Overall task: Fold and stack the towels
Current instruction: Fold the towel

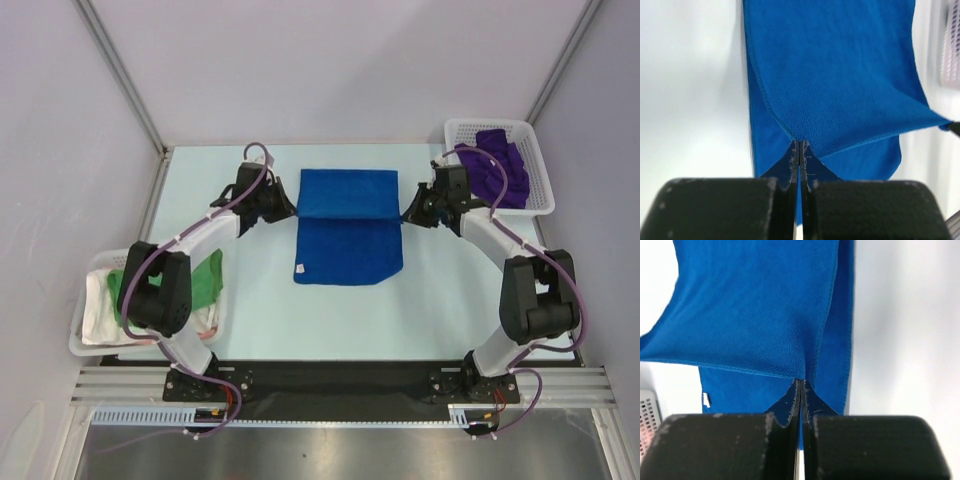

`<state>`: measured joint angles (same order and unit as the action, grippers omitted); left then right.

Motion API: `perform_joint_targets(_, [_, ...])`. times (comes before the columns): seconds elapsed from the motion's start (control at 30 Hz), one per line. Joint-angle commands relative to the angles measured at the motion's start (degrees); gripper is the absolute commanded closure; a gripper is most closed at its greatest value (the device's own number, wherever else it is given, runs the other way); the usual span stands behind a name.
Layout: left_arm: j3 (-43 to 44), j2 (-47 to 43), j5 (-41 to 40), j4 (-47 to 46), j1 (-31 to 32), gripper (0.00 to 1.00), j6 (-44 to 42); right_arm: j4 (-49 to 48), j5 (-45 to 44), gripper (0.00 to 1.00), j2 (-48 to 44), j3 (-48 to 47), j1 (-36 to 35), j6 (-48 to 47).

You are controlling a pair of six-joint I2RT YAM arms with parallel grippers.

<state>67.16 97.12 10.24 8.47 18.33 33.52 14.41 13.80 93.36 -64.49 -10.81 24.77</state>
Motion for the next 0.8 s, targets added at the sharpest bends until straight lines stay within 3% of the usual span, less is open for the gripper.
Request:
perform_joint_targets(0.0, [-2.0,-4.9,-2.1,1.3,1.7,1.00,0.4,1.4,-2.7,1.00,-4.3,1.3,-0.1,-1.0])
perform_joint_targets(0.77, [-9.8,-11.2,-6.6,2.3,5.1,1.00,0.9,3.3,-5.8,1.00,-11.0,7.9,-4.0,-2.4])
